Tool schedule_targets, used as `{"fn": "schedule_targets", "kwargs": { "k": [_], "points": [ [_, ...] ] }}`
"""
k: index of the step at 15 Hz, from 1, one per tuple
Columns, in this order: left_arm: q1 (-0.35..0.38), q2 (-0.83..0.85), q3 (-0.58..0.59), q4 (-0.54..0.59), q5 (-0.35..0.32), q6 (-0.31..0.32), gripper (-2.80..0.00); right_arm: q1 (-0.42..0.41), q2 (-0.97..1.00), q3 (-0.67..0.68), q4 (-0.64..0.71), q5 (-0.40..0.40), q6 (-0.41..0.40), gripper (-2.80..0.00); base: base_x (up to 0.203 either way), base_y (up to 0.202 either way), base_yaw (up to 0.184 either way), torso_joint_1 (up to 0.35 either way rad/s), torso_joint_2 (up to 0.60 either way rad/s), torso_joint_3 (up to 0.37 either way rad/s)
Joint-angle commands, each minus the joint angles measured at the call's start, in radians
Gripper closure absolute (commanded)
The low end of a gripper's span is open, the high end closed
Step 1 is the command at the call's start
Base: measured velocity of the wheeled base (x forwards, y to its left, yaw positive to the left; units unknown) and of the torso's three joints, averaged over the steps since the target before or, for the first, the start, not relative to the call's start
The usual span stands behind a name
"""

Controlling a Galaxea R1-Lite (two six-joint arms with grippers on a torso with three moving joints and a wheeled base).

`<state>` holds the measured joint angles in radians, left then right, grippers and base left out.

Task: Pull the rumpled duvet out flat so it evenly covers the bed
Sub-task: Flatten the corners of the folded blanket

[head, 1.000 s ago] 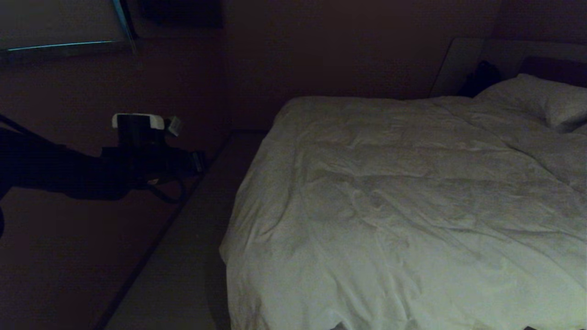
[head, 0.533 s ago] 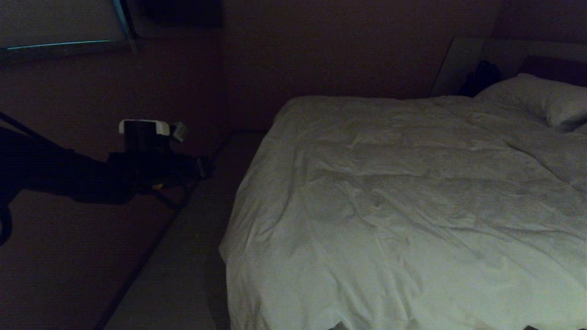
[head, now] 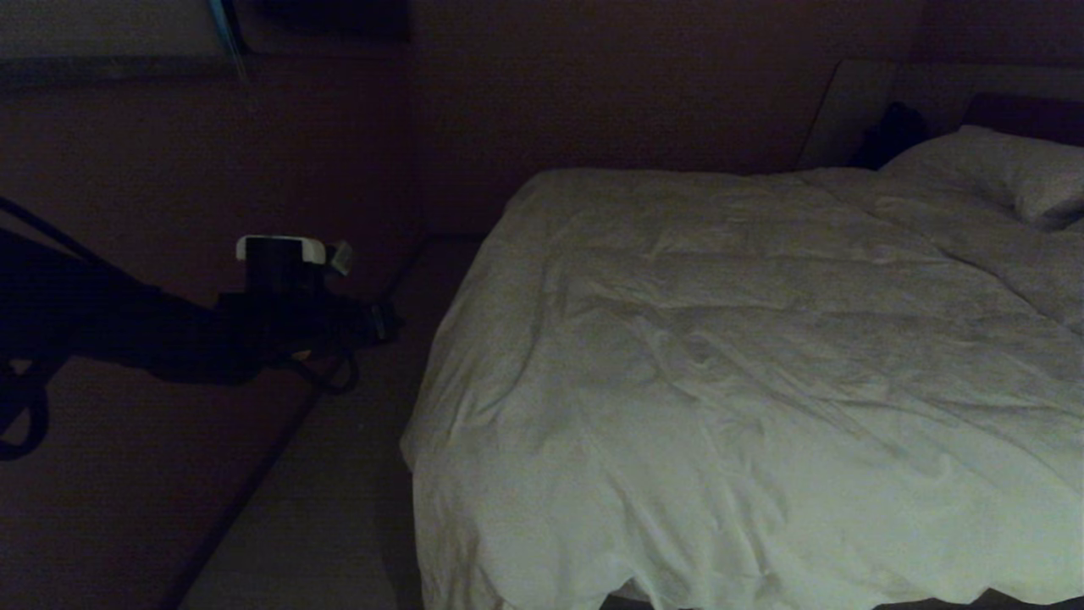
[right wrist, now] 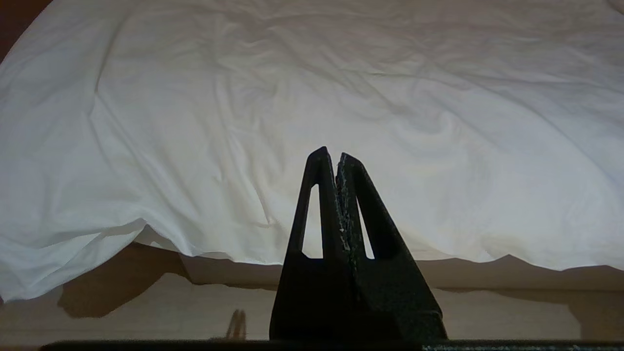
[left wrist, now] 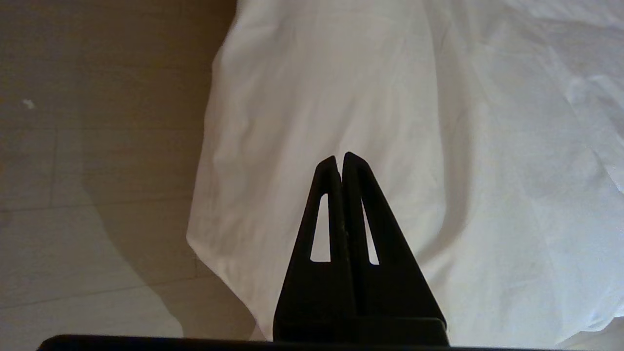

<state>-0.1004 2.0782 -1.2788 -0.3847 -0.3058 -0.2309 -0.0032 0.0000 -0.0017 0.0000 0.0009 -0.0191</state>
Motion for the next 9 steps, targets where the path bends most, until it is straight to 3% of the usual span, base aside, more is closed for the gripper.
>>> {"fn": "schedule_targets", "kwargs": {
  "k": [1, 3, 9],
  "points": [
    [-0.008, 0.031, -0.011, -0.003, -0.001, -0.001, 0.0, 0.0, 0.0, 0.0, 0.0, 0.001, -0.001, 0.0, 0.0, 0.0, 0.0, -0.002, 0.03, 0.019],
    [-0.016, 0.06, -0.031, -0.003, -0.003, 0.0, 0.0, 0.0, 0.0, 0.0, 0.0, 0.001, -0.001, 0.0, 0.0, 0.0, 0.0, 0.0, 0.0, 0.0],
    [-0.064, 0.287, -0.242, 0.015, -0.004, 0.012, 0.0, 0.0, 0.0, 0.0, 0.0, 0.001, -0.001, 0.0, 0.0, 0.0, 0.0, 0.0, 0.0, 0.0]
  ]
}}
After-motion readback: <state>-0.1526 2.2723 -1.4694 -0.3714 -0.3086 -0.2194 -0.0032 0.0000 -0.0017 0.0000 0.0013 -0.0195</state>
